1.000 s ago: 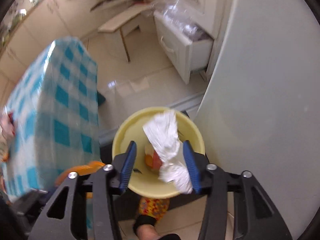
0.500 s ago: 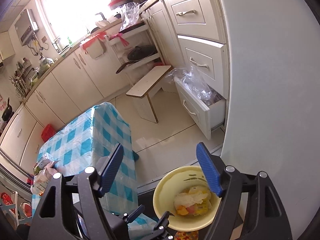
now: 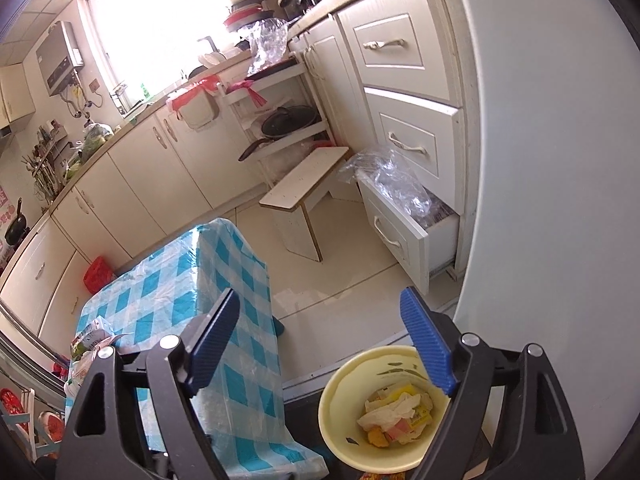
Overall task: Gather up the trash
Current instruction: 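Move both open tools back over the table toward the bottle and peels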
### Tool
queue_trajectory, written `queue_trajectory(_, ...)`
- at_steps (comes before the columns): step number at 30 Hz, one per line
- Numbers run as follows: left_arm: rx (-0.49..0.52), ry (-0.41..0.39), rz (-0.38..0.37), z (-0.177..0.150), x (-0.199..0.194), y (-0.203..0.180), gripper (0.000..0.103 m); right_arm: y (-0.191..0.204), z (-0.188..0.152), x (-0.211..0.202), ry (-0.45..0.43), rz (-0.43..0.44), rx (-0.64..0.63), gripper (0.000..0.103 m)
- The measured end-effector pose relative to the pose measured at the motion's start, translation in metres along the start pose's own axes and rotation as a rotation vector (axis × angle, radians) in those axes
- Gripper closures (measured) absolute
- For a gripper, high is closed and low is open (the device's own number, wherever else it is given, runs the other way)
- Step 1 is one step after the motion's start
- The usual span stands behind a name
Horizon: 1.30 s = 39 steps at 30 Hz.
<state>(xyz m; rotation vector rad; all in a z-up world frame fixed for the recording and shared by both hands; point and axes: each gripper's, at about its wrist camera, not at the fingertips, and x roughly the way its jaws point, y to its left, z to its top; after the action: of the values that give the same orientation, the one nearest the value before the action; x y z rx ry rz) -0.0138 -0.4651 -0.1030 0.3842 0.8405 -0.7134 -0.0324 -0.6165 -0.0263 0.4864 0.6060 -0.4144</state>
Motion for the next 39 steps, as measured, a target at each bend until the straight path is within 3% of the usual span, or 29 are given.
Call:
queue_trajectory(6, -0.061, -0.054, 0.097, -0.014, -0.058, 0.076, 0.014, 0.039, -0.003, -0.011, -0.069, 0.015, -0.098, 0.018)
queue_trajectory(16, -0.270, -0.132, 0.306, -0.058, -0.152, 0.238, 0.014, 0.124, -0.014, -0.024, -0.161, 0.119, -0.225, 0.013)
queue_trajectory(21, -0.391, -0.152, 0.348, -0.088, -0.171, 0.295, 0.014, 0.161, -0.031, -0.041, -0.200, 0.173, -0.280, 0.011)
queue_trajectory(27, -0.444, -0.169, 0.367, -0.110, -0.180, 0.316, 0.014, 0.190, -0.053, -0.049, -0.243, 0.202, -0.302, 0.009)
queue_trajectory(33, -0.493, -0.162, 0.326, -0.121, -0.181, 0.326, 0.014, 0.222, -0.072, -0.025, -0.195, 0.169, -0.409, 0.009)
queue_trajectory(39, -0.515, -0.171, 0.310, -0.124, -0.184, 0.330, 0.014, 0.223, -0.083, -0.017, -0.180, 0.126, -0.463, 0.009)
